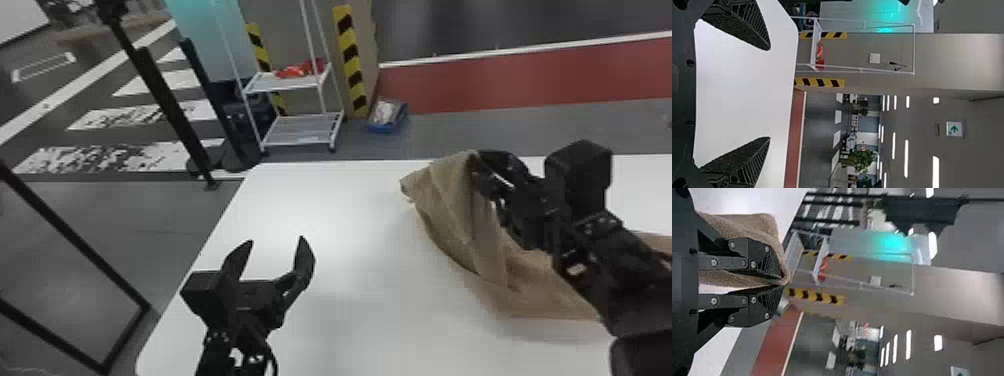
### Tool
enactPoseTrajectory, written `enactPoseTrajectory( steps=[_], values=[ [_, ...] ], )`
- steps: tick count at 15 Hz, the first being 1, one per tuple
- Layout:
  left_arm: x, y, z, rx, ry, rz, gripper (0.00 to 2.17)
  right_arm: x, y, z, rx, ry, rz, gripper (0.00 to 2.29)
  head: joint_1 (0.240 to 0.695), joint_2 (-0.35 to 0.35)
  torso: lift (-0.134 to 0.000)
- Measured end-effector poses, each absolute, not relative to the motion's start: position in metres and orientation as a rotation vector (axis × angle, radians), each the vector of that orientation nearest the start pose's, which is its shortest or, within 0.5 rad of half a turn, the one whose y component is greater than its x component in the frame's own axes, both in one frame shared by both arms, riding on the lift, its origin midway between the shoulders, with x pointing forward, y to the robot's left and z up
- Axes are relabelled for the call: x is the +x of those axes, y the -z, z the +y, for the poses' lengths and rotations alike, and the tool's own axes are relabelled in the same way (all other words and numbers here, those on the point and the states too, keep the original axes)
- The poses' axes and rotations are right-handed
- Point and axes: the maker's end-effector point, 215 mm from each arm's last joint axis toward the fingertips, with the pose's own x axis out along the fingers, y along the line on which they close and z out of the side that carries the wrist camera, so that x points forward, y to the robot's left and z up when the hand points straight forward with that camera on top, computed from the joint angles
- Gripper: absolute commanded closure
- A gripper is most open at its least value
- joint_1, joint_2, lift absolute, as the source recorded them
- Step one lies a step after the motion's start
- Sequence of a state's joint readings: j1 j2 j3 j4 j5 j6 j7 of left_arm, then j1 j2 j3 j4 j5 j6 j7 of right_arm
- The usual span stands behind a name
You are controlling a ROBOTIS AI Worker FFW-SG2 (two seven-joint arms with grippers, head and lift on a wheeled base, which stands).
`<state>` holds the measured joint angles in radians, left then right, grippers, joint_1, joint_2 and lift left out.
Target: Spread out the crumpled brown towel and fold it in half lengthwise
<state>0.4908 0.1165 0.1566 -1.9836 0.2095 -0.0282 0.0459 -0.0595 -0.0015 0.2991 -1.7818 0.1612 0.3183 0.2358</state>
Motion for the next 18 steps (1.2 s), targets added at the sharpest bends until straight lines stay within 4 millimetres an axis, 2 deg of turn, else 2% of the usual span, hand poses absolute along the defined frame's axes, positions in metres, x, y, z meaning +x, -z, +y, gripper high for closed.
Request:
enactPoseTrajectory(
  steps=[2, 3, 4, 5, 7, 9, 11, 13, 16, 18],
  values=[
    [0.446, 0.347, 0.337, -0.035, -0.138, 0.033, 0.06, 0.591, 0.333, -0.068, -0.311, -0.296, 0.19, 0.71, 0.695, 0.308, -0.125],
    [0.446, 0.348, 0.336, -0.036, -0.137, 0.034, 0.06, 0.594, 0.349, -0.091, -0.367, -0.212, 0.247, 0.61, 0.695, 0.263, -0.125],
    [0.446, 0.349, 0.336, -0.036, -0.136, 0.036, 0.06, 0.595, 0.363, -0.116, -0.423, -0.123, 0.304, 0.3, 0.695, 0.241, -0.125],
    [0.446, 0.35, 0.336, -0.036, -0.137, 0.038, 0.06, 0.592, 0.375, -0.136, -0.464, -0.062, 0.356, 0.1, 0.695, 0.22, -0.125],
    [0.445, 0.353, 0.336, -0.035, -0.137, 0.043, 0.06, 0.58, 0.397, -0.162, -0.507, 0.001, 0.458, 0.05, 0.695, 0.193, -0.125],
    [0.446, 0.354, 0.336, -0.035, -0.135, 0.044, 0.06, 0.564, 0.409, -0.175, -0.521, 0.028, 0.522, 0.05, 0.695, 0.176, -0.125],
    [0.446, 0.355, 0.335, -0.036, -0.134, 0.046, 0.06, 0.543, 0.412, -0.179, -0.535, 0.046, 0.56, 0.05, 0.695, 0.172, -0.125],
    [0.447, 0.356, 0.335, -0.037, -0.133, 0.048, 0.06, 0.534, 0.408, -0.171, -0.541, 0.027, 0.552, 0.07, 0.695, 0.181, -0.125],
    [0.447, 0.357, 0.333, -0.036, -0.129, 0.048, 0.06, 0.544, 0.401, -0.134, -0.536, -0.105, 0.496, 0.07, 0.695, 0.21, -0.125],
    [0.447, 0.357, 0.333, -0.034, -0.128, 0.049, 0.06, 0.55, 0.401, -0.12, -0.559, -0.151, 0.492, 0.09, 0.695, 0.232, -0.125]
  ],
)
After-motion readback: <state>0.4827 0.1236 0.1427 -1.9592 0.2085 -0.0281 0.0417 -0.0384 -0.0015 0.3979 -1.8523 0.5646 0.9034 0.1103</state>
